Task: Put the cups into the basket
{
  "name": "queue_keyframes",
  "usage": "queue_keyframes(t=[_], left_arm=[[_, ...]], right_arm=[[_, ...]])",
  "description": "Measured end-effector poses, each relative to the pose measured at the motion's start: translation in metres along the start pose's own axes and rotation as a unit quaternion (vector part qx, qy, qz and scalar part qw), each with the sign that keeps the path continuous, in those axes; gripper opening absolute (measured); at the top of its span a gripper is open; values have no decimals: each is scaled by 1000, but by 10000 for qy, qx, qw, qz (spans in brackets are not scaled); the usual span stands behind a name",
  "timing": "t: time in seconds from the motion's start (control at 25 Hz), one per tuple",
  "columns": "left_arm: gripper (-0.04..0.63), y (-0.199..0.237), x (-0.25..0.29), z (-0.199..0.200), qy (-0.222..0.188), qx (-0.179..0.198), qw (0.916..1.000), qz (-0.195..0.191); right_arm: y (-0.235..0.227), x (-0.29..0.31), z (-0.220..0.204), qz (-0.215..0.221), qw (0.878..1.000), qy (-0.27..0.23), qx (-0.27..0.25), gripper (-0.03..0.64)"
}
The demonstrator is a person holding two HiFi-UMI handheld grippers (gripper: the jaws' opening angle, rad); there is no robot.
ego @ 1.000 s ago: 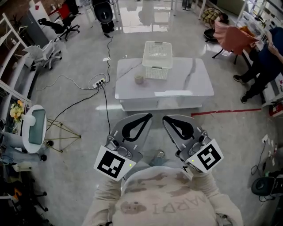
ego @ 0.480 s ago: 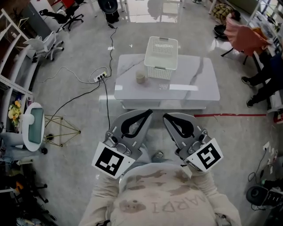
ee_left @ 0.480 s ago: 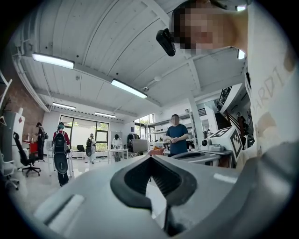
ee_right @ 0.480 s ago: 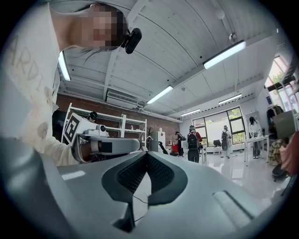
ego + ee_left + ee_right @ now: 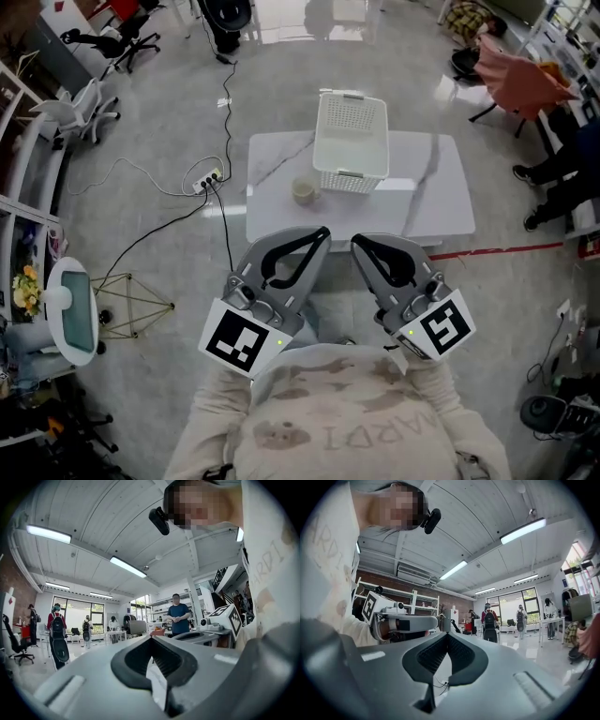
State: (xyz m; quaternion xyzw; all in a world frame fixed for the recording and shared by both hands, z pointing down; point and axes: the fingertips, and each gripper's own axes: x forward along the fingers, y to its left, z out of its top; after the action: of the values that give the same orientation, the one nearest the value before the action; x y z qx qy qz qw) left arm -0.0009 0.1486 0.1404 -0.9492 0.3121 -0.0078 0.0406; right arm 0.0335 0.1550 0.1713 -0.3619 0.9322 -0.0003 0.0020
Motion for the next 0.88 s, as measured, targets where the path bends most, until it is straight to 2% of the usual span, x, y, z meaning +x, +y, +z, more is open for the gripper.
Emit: queue_keyframes(t=[0.2, 0.4, 0.64, 0.88], left_arm=[[0, 75, 7, -5, 132, 72, 9997, -217], [0, 131, 4, -20, 313, 260, 9984, -386], [0, 176, 16, -38, 253, -91, 9990, -363], [0, 206, 34, -58, 172, -478, 9985, -192]], right_arm=[[-30, 72, -1, -208, 9997, 130, -21, 25], [-47, 123, -15, -366, 9984, 426, -94, 27], [-75, 159, -53, -398, 9945, 972, 27, 32], [-98, 184, -114, -152, 9871, 1576, 237, 44]])
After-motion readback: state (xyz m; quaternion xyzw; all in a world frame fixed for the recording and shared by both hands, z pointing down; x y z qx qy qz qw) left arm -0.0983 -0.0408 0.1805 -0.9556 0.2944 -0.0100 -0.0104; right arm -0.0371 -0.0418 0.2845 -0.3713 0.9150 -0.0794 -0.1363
